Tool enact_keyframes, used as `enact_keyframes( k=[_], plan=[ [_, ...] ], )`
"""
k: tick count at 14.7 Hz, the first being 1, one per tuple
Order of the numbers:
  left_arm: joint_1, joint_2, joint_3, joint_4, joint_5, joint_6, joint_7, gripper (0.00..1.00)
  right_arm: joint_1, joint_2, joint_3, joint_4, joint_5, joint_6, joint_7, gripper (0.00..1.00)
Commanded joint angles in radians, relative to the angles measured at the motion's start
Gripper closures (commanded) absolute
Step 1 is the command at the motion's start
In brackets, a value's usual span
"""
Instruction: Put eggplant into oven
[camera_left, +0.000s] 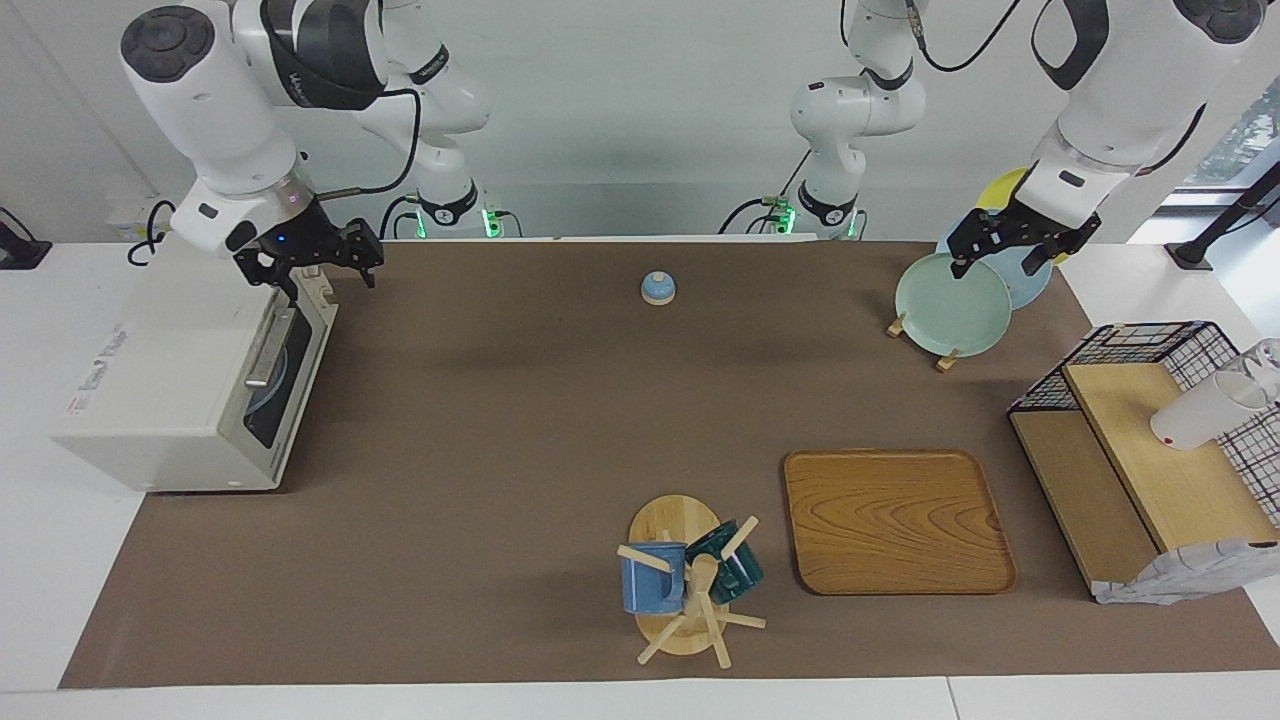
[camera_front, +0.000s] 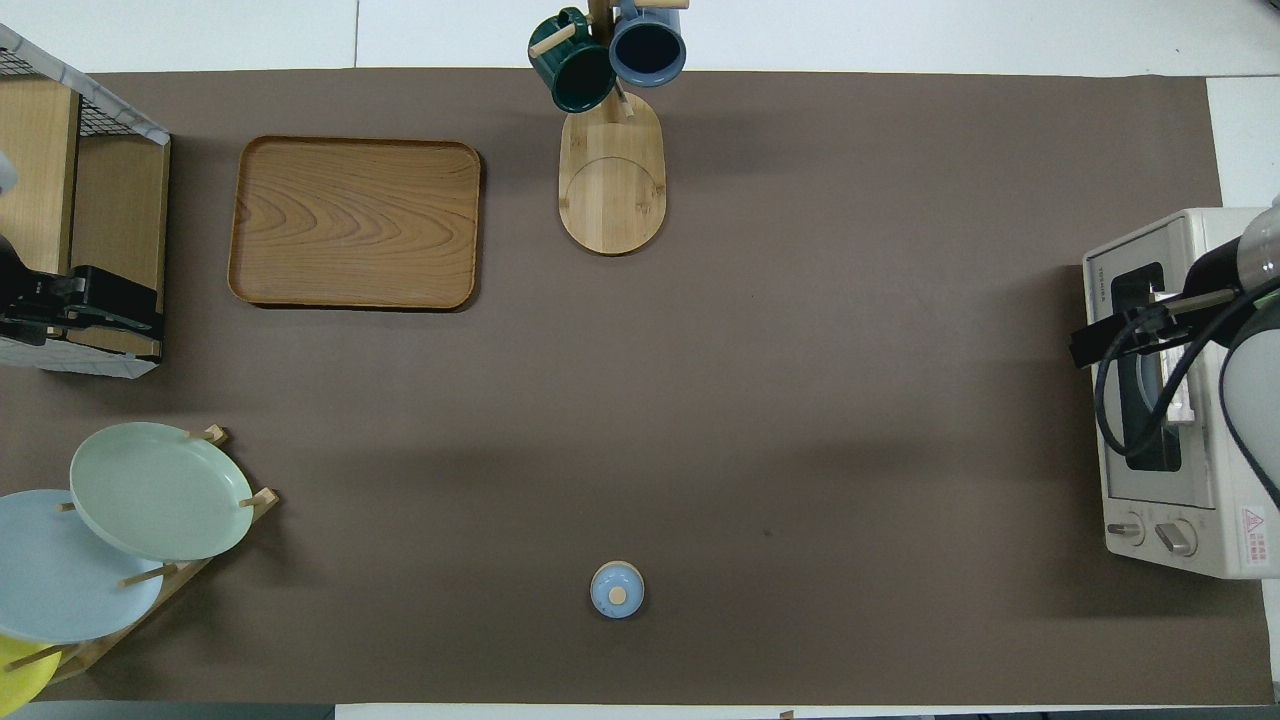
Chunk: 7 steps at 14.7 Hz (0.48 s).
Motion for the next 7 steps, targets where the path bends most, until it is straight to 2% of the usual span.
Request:
enact_keyframes(
  k=[1, 3, 7],
  plan=[
    [0.006, -0.008, -0.005, -0.001, 0.024, -0.009, 0.001, 0.00, 0.009, -0.015, -0.013, -0.008, -0.025, 0.001, 0.008, 0.00],
    [0.006, -0.008, -0.005, 0.000, 0.024, -0.009, 0.001, 0.00, 0.016, -0.005, -0.020, 0.012, -0.056, 0.013, 0.007, 0.00],
    [0.006, -0.008, -0.005, 0.000, 0.024, -0.009, 0.002, 0.00, 0.007, 0.006, -0.029, 0.022, -0.038, -0.002, 0.010, 0.00]
  ],
)
